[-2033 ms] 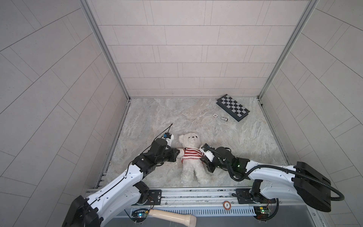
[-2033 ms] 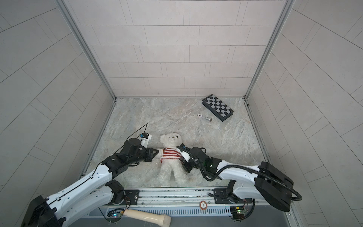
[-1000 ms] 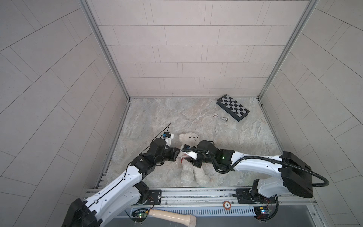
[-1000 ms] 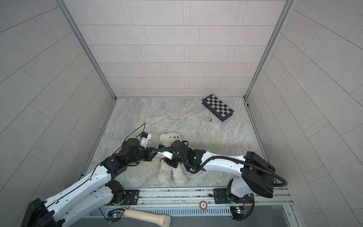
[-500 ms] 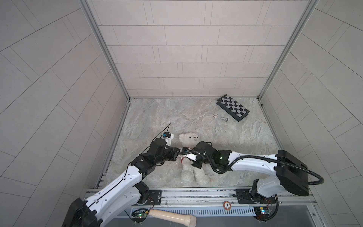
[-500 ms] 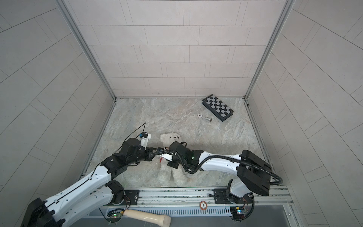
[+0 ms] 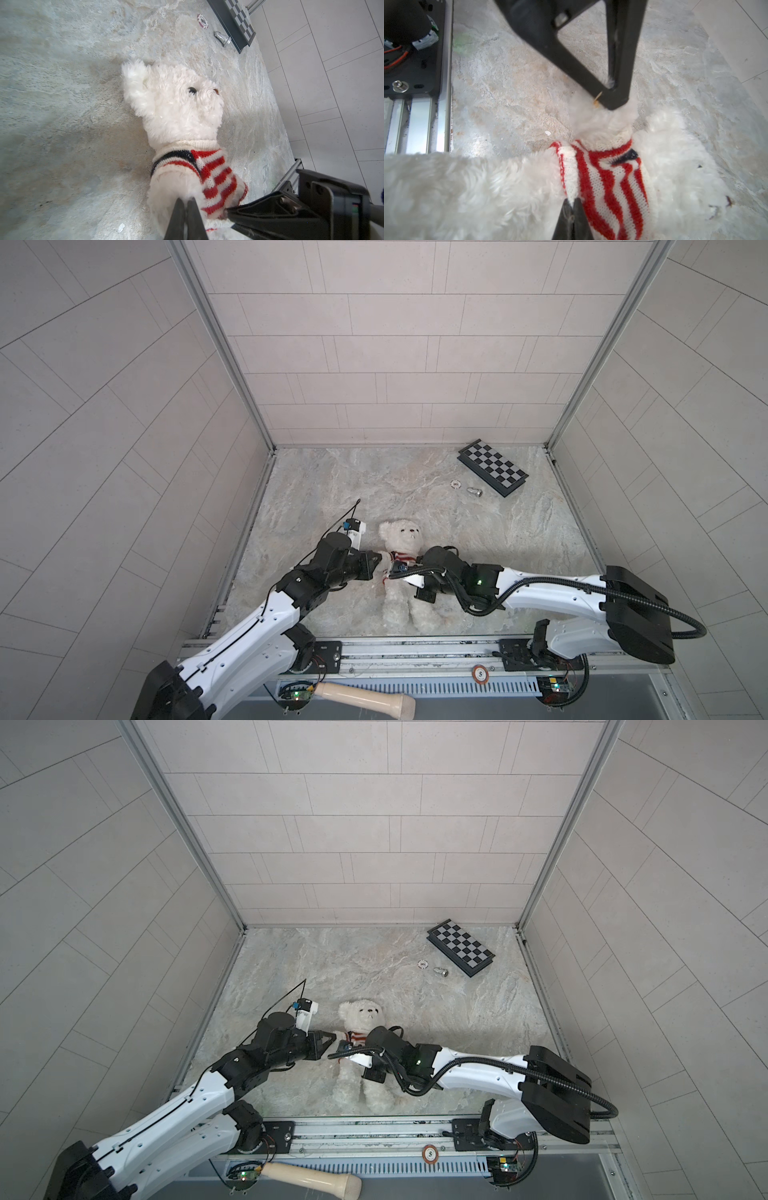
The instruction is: Dress the teddy bear
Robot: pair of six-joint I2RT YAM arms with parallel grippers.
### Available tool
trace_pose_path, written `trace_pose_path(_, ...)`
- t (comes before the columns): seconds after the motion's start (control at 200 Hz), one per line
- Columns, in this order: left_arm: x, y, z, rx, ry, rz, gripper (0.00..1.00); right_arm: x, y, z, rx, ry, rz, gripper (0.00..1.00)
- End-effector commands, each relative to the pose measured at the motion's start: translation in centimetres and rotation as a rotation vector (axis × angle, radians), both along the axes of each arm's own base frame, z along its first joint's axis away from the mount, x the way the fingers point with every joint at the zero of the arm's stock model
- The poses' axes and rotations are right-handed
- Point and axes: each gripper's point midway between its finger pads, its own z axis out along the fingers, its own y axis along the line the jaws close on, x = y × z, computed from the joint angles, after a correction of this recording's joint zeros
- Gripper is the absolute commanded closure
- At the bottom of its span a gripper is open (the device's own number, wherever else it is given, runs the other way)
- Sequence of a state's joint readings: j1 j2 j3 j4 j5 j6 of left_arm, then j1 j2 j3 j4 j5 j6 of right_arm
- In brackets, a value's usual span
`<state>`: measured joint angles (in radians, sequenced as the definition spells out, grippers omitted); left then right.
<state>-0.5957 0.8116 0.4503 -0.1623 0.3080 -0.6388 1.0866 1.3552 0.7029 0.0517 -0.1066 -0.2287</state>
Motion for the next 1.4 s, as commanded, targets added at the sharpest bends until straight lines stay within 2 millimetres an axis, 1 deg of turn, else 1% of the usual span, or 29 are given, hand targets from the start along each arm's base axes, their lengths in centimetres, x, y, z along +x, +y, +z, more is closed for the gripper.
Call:
trace_pose_path(0.0, 0.7, 0.5, 0.6, -0.007, -0.04, 0.043, 1.0, -1.0, -1.1, -0.7, -0.038, 0.007, 0.025, 1.0)
trace_pose_path(0.295, 1.1, 1.0, 0.3, 0.0, -0.04, 0.075, 1.0, -1.9, -2.7, -2.2, -0.075, 0.041, 0.017, 1.0)
trace_pose_path(0.436, 1.4, 1.4, 0.2, 0.005, -0.044, 0.097, 1.0, -2.3, -2.6, -1.4, -0.053, 0.041, 0.036, 1.0)
trace_pose_path(0.446, 1.4, 1.5, 0.2, 0.006, -0.044, 0.099, 1.0, -2.6, -3.0, -2.3, -0.07, 0.052, 0.038, 1.0)
trace_pose_path(0.461, 1.4, 1.5, 0.1, 0.007, -0.043, 0.101, 1.0, -2.8, -3.2, -2.5, -0.073, 0.055, 0.044, 1.0)
trace_pose_path(0.586, 1.6, 2.1, -0.6, 0.012, -0.03, 0.121, 1.0, -3.6, -3.3, -2.2, -0.044, 0.057, 0.082, 1.0)
trace_pose_path(0.726, 1.7, 2.6, -0.7, 0.018, -0.038, 0.139, 1.0, -4.1, -3.5, -1.9, -0.025, 0.062, 0.092, 1.0)
trace_pose_path(0.836, 1.9, 2.7, -0.8, 0.024, -0.058, 0.142, 1.0, -4.5, -3.2, -1.7, 0.003, 0.065, 0.112, 1.0)
trace_pose_path(0.916, 2.0, 2.7, -1.4, 0.03, -0.061, 0.141, 1.0, -4.7, -2.6, -1.0, 0.039, 0.058, 0.126, 1.0)
trace_pose_path(1.001, 2.0, 2.6, -1.9, 0.034, -0.063, 0.131, 1.0, -4.0, -1.8, -0.4, 0.079, 0.045, 0.105, 1.0)
trace_pose_path(1.116, 1.8, 2.5, -2.4, 0.037, -0.069, 0.117, 1.0, -2.4, -0.8, -0.7, 0.041, 0.041, 0.041, 1.0)
trace_pose_path(1.131, 1.8, 2.5, -2.5, 0.04, -0.068, 0.115, 1.0, -2.2, -0.8, -1.0, 0.03, 0.044, 0.033, 1.0)
trace_pose_path(1.141, 1.8, 2.5, -2.6, 0.041, -0.069, 0.113, 1.0, -2.2, -0.9, -1.2, 0.021, 0.047, 0.028, 0.99)
trace_pose_path(1.151, 1.7, 2.6, -2.7, 0.043, -0.068, 0.112, 1.0, -1.9, -0.4, -0.6, 0.032, 0.042, 0.023, 0.99)
trace_pose_path(1.166, 1.7, 2.6, -2.8, 0.045, -0.068, 0.11, 1.0, -1.6, -0.2, -0.3, 0.037, 0.041, 0.014, 0.98)
trace_pose_path(1.246, 1.4, 2.4, -2.9, 0.041, -0.075, 0.09, 1.0, -1.1, 0.2, 0.0, 0.026, 0.053, -0.015, 0.92)
trace_pose_path(1.327, 1.2, 2.2, -3.1, 0.036, -0.073, 0.072, 1.0, -0.7, -0.1, 0.7, 0.046, 0.047, -0.05, 0.84)
trace_pose_path(1.392, 1.1, 1.8, -2.9, 0.033, -0.076, 0.046, 1.0, -0.5, -0.7, 1.6, 0.073, 0.033, -0.082, 0.79)
